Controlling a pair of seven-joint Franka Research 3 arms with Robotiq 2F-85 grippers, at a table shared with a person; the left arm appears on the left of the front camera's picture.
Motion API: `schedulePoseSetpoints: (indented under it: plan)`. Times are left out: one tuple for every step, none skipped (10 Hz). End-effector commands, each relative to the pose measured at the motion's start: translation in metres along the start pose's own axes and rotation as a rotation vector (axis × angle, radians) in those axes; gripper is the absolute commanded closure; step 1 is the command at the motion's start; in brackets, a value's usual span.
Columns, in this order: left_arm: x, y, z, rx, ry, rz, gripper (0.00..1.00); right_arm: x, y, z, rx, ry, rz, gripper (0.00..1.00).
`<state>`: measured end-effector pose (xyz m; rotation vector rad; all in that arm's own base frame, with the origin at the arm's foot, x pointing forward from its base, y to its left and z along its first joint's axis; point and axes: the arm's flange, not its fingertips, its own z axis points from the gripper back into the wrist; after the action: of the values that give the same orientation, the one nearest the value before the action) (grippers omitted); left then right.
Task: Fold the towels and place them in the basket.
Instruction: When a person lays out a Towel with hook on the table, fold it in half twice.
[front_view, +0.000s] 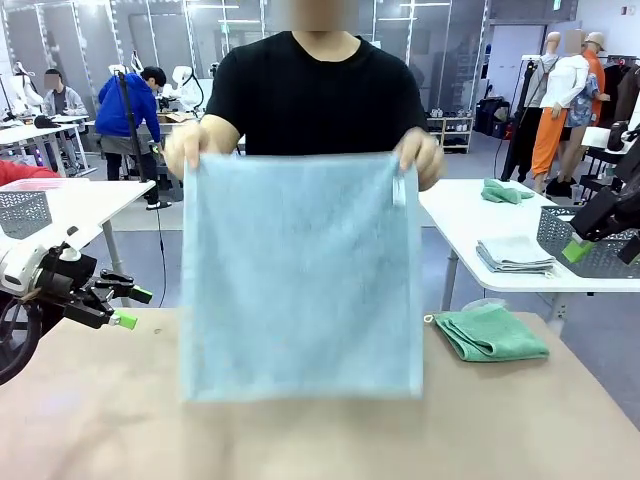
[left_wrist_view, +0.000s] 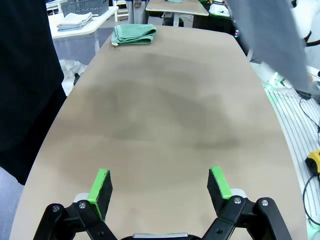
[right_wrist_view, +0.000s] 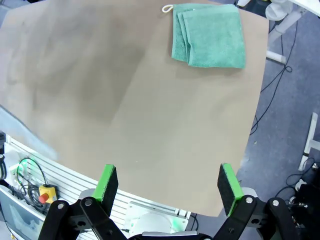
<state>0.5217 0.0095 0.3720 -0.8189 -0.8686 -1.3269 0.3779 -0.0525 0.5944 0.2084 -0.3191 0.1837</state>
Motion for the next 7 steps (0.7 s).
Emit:
schedulePoseSetpoints:
  plan:
    - [0.0024,-0.0007,0.0006,0.0,0.0,0.003,0.03,0.0004,0.0018,0.003,0.005,0.007,-0.011,0.0]
    - [0.0024,-0.0007,0.0006,0.0,0.0,0.003,0.03,0.0004,0.0018,0.003,0.005,0.007,-0.011,0.0]
    - [0.0024,-0.0007,0.0006,0.0,0.0,0.003,0.03,0.0004,0.0018,0.003,0.005,0.007,-0.011,0.0]
    - [0.0024,-0.0007,0.0006,0.0,0.0,0.003,0.03,0.0004,0.0018,0.003,0.005,0.007,-0.011,0.0]
    - [0.0024,-0.0007,0.0006,0.0,0.0,0.003,0.03,0.0004,0.0018,0.003,0.005,0.007,-0.011,0.0]
    - [0.0024,-0.0007,0.0006,0.0,0.0,0.003,0.03,0.0004,0.0018,0.003,0.005,0.007,-0.011,0.0]
    - [0.0024,-0.0007,0.0006,0.0,0.0,0.003,0.03,0.0004,0.0018,0.003,0.005,0.007,-0.011,0.0]
